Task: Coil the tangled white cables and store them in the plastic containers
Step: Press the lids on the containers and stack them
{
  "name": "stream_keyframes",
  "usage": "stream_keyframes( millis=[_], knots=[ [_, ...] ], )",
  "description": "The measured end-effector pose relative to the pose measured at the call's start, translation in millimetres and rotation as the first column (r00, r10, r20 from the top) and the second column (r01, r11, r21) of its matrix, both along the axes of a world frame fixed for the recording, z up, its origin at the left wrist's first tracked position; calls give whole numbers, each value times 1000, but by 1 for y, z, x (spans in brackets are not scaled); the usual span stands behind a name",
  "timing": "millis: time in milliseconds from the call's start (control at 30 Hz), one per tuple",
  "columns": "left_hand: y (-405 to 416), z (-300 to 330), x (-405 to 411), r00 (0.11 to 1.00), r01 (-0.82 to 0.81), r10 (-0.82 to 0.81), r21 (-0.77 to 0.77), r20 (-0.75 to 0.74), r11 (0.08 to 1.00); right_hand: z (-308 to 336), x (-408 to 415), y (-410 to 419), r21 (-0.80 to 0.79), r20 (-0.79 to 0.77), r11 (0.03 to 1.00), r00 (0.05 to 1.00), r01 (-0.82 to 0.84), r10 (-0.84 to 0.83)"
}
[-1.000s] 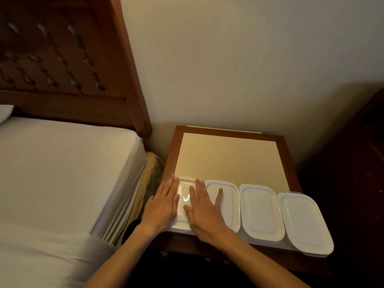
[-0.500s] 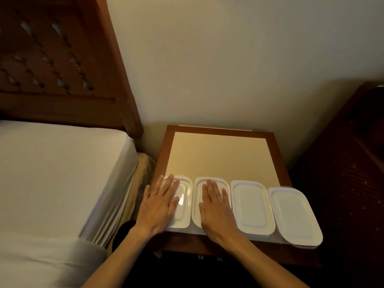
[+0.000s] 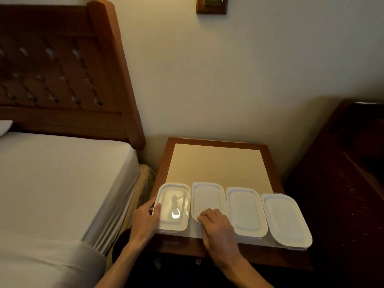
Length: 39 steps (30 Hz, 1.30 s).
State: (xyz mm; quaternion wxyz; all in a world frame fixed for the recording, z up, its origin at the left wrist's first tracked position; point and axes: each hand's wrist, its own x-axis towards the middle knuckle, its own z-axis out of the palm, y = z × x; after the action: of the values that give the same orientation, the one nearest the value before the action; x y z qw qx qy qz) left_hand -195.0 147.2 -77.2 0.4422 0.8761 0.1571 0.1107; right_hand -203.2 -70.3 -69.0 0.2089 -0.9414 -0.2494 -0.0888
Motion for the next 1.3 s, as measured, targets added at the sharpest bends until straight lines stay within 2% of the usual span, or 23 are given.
stream_keyframes(
  millis=[100,233,367,433,467,500,567,633,700,767,800,833,867,900,933,967,1033,1167,1300],
  knots=[
    [-2,-7,-3,999,-35,36,-19,32,999,23,4,-7,139,-26,988,998,60,-57],
    [-14,-16,3,998,-65,67,-54,20,996,53,21,-34,238,20,971,999,25,-31],
    [-36,-7,15,995,-99,96,-107,-29,989,64,46,-66,182,72,978,993,-107,95],
    [-35,9,22,985,-150,161,-151,61,977,62,54,-79,136,69,971,980,-195,187],
    [-31,20,28,983,-144,166,-227,81,963,60,58,-83,118,75,964,970,-237,229],
    [-29,34,35,990,-104,131,-351,53,930,59,60,-86,102,84,955,959,-277,269],
    [-21,54,52,992,26,-90,-567,-85,824,59,60,-87,92,101,936,939,-339,330],
    [-16,67,62,921,151,-342,-637,-187,756,62,60,-86,120,92,922,929,-367,358],
    [-15,74,64,850,252,-493,-680,-185,688,60,62,-84,132,115,926,934,-353,340],
    [-22,80,58,863,286,-487,-660,-138,694,57,62,-79,219,123,945,967,-244,222],
    [-26,80,55,896,265,-427,-627,-120,733,55,60,-74,346,87,931,992,-121,96],
    [-30,79,53,930,235,-357,-603,-89,762,55,58,-67,498,9,866,998,49,-62],
    [-33,75,51,958,194,-280,-585,-59,788,54,54,-59,626,-120,746,973,228,-197],
    [-37,72,48,978,145,-206,-578,-40,803,55,51,-50,692,-284,613,925,381,-254],
    [-40,69,45,990,96,-139,-573,-32,814,55,48,-41,695,-462,511,859,506,-223],
    [-45,66,42,996,52,-86,-578,-32,814,55,45,-32,659,-589,475,793,583,-156],
    [-55,62,35,999,6,-25,-535,-28,845,55,42,-20,603,-671,515,736,609,-85],
    [-56,58,25,999,-33,36,-243,9,969,62,49,-8,574,-621,601,774,557,-125],
    [-49,52,20,999,-45,47,-75,21,996,58,57,-3,500,-636,671,758,548,-144]
  ],
)
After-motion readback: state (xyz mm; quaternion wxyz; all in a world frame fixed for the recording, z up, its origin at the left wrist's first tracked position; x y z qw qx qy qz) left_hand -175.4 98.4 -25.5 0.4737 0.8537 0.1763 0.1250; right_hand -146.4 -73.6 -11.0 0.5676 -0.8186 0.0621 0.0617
